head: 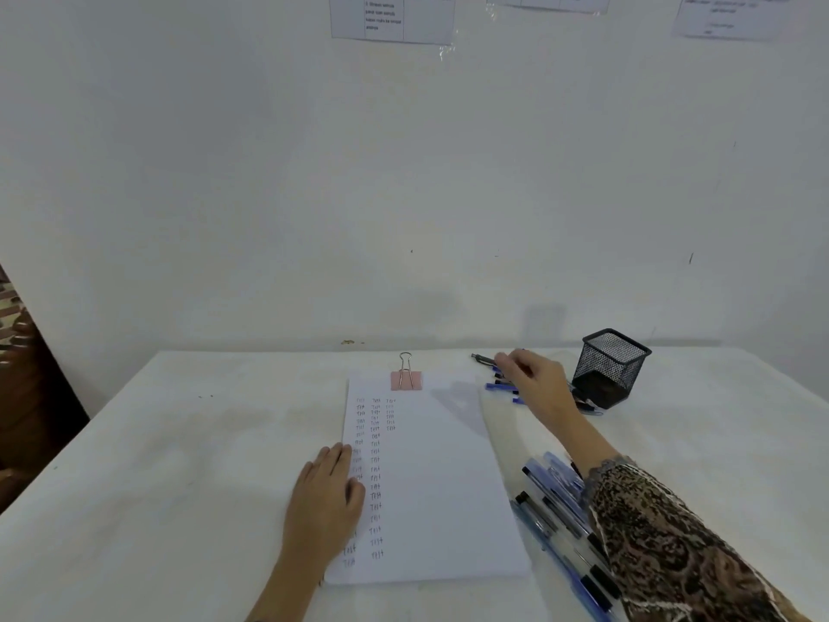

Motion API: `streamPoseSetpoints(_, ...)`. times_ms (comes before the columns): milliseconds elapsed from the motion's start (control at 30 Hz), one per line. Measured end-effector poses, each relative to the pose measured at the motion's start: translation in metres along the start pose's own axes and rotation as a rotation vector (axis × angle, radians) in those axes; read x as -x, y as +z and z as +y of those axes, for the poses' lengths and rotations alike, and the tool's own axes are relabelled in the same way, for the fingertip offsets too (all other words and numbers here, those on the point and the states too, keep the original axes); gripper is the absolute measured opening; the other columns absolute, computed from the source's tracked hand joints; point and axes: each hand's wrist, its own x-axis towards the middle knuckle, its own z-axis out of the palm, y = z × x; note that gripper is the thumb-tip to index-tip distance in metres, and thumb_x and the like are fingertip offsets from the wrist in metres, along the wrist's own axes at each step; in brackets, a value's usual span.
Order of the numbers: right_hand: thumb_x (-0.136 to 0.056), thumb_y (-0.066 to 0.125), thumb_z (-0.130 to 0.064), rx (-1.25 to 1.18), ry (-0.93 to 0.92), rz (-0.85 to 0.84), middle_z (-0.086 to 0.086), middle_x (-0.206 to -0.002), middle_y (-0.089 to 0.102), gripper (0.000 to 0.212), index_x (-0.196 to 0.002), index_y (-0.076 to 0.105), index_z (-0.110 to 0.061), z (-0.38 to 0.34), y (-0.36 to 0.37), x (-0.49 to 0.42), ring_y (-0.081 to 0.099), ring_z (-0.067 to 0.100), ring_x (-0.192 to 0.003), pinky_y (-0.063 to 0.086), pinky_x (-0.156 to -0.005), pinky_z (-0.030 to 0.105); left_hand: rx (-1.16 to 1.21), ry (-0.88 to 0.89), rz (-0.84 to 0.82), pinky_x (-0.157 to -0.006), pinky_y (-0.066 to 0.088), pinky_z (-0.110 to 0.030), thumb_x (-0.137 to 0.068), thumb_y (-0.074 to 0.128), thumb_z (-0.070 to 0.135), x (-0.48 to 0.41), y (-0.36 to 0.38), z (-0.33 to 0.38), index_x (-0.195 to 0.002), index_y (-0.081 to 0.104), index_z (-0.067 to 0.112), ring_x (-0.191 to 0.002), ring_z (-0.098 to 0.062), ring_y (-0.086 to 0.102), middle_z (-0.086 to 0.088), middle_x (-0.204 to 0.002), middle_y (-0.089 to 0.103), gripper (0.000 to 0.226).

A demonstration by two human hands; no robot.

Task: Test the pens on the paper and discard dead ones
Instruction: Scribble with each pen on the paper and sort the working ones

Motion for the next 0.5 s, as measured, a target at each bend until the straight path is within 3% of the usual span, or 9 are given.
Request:
streamPoseSetpoints(133, -0.077, 0.046, -0.020, -0.617, 0.068, 0.096, -0.011, -0.040, 0.029, 0.025, -0.056, 0.057, -0.010, -0.041, 0.009, -0.005, 0.021, 0.005, -0.038, 0.017, -0.040, 0.018, 0.019, -0.004, 0.003, -0.115, 0.012, -0.028, -0.067, -0.007, 0.048, 0.001, -0.001, 0.002, -0.143, 0.030, 0.010, -0.140, -0.016, 0.024, -0.002, -0.150, 0.031, 0.093)
streamPoseSetpoints(267, -0.086, 0.049, -0.037, -1.248, 0.256, 0.087, -0.006, -0.047, 0.045, 0.029, -0.083, 0.067, -0.014, -0.050, 0.030, -0.007, 0.023, 0.006, -0.032, 0.014, -0.040, 0.018, 0.025, 0.003, 0.008, -0.115, 0.009, -0.027, -0.067, -0.008, 0.048, 0.001, -0.003, 0.003, -0.144, 0.029, 0.012, -0.140, -0.014, 0.022, 0.000, -0.150, 0.030, 0.093)
streamPoseSetpoints(333, -0.093, 0.045, -0.034, -1.336, 0.397, 0.117, -0.004, -0.058, 0.056, 0.026, -0.093, 0.062, -0.014, -0.044, 0.050, -0.006, 0.030, 0.003, -0.029, 0.021, -0.032, 0.016, 0.019, 0.009, -0.005, -0.116, 0.013, -0.029, -0.069, -0.006, 0.047, 0.001, -0.002, 0.002, -0.143, 0.032, 0.010, -0.139, -0.016, 0.025, -0.002, -0.149, 0.032, 0.091)
streamPoseSetpoints(367, -0.098, 0.041, -0.031, -1.352, 0.485, 0.123, -0.001, -0.066, 0.059, 0.028, -0.094, 0.061, -0.012, -0.039, 0.061, -0.004, 0.041, 0.003, -0.032, 0.031, -0.033, 0.015, 0.014, 0.006, -0.010, -0.115, 0.016, -0.030, -0.071, -0.003, 0.047, 0.001, -0.001, 0.002, -0.141, 0.035, 0.009, -0.138, -0.018, 0.029, -0.003, -0.147, 0.036, 0.089)
streamPoseSetpoints(433, -0.101, 0.028, -0.041, -1.406, 0.656, 0.101, 0.010, -0.084, 0.063, 0.048, -0.097, 0.062, -0.007, -0.024, 0.082, 0.002, 0.063, 0.015, -0.057, 0.051, -0.052, 0.024, 0.004, -0.003, -0.010, -0.112, 0.026, -0.035, -0.076, 0.006, 0.043, 0.000, 0.000, 0.001, -0.136, 0.044, 0.006, -0.132, -0.022, 0.039, -0.007, -0.141, 0.045, 0.080)
streamPoseSetpoints(500, -0.096, 0.016, -0.059, -1.356, 0.746, 0.053, 0.013, -0.086, 0.067, 0.071, -0.099, 0.064, -0.007, -0.013, 0.098, 0.007, 0.063, 0.021, -0.064, 0.052, -0.059, 0.029, -0.014, -0.003, -0.026, -0.104, 0.040, -0.040, -0.080, 0.017, 0.037, 0.000, 0.000, -0.001, -0.126, 0.054, 0.003, -0.121, -0.026, 0.052, -0.010, -0.130, 0.056, 0.068)
